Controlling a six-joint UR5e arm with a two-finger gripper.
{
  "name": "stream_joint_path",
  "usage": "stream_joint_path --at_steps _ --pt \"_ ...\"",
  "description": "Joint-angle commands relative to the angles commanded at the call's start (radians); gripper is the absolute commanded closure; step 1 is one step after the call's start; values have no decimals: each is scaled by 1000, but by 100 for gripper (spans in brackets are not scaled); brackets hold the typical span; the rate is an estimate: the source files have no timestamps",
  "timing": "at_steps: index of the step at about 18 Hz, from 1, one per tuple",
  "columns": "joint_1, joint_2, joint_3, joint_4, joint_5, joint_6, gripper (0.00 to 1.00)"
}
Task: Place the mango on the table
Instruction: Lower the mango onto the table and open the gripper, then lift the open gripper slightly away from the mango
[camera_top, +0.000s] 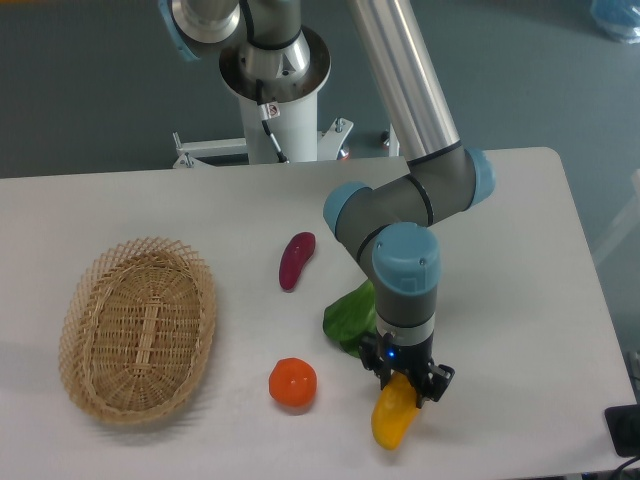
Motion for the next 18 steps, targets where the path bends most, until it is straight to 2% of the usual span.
stream_joint_path --at_steps 1,2,3,5,18 --pt "-3 -3 0 0 2 0 38" --pt "-3 -2 2 0 2 2 31" --pt "-3 -2 2 0 3 2 23" --pt "-5 -2 5 0 6 2 0" --pt "-2 37 11 -3 6 8 0"
